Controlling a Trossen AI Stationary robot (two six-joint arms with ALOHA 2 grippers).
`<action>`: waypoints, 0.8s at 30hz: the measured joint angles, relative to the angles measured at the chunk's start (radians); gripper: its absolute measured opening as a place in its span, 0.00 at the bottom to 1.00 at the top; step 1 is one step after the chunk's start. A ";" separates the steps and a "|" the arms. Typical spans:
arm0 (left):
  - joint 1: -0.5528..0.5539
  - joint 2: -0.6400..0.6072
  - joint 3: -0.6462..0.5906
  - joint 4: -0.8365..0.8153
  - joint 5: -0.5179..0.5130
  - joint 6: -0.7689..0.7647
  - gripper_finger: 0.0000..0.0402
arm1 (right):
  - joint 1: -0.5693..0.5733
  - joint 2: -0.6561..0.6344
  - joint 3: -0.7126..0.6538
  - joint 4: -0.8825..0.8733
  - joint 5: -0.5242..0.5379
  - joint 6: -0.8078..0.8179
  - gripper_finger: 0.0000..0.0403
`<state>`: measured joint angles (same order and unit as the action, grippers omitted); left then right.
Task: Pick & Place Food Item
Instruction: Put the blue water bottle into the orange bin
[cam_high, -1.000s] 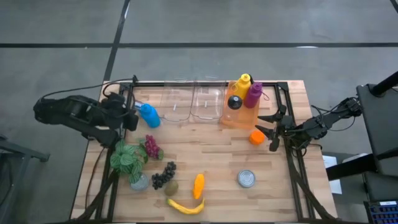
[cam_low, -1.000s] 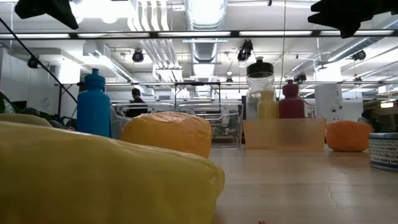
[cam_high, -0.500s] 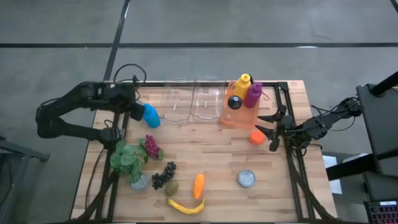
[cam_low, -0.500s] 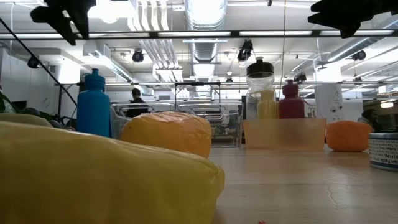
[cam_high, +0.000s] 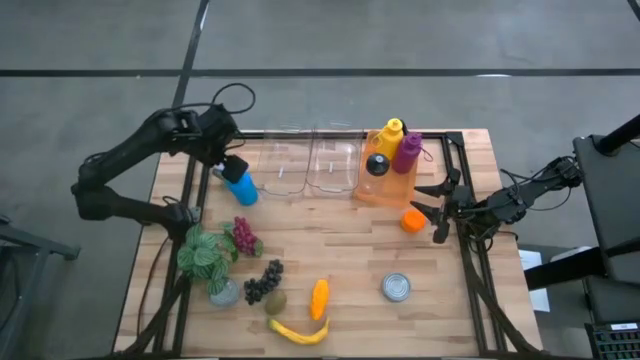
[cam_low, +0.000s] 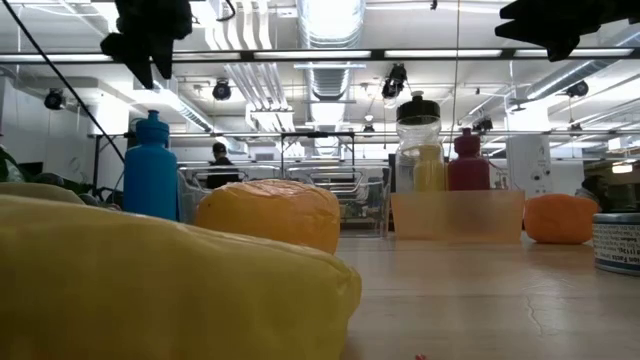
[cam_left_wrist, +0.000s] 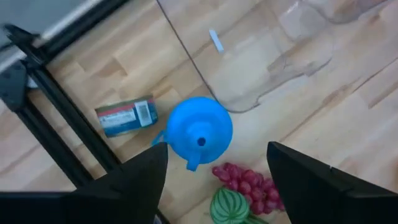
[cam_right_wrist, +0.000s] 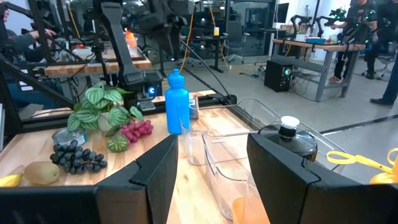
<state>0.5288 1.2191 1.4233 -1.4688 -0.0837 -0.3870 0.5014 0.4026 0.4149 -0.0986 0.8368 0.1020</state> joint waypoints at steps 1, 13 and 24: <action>0.005 0.010 -0.007 -0.005 0.008 0.008 0.70 | 0.000 0.000 0.000 0.000 0.000 0.000 0.47; 0.016 0.061 -0.042 0.002 0.020 0.094 0.70 | 0.000 0.000 0.000 0.000 0.000 0.001 0.47; 0.072 0.060 -0.098 0.004 0.112 0.262 0.70 | 0.000 0.000 0.000 0.000 0.000 0.000 0.47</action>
<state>0.6006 1.2793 1.3249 -1.4648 0.0284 -0.1248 0.5011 0.4026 0.4149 -0.0986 0.8368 0.1020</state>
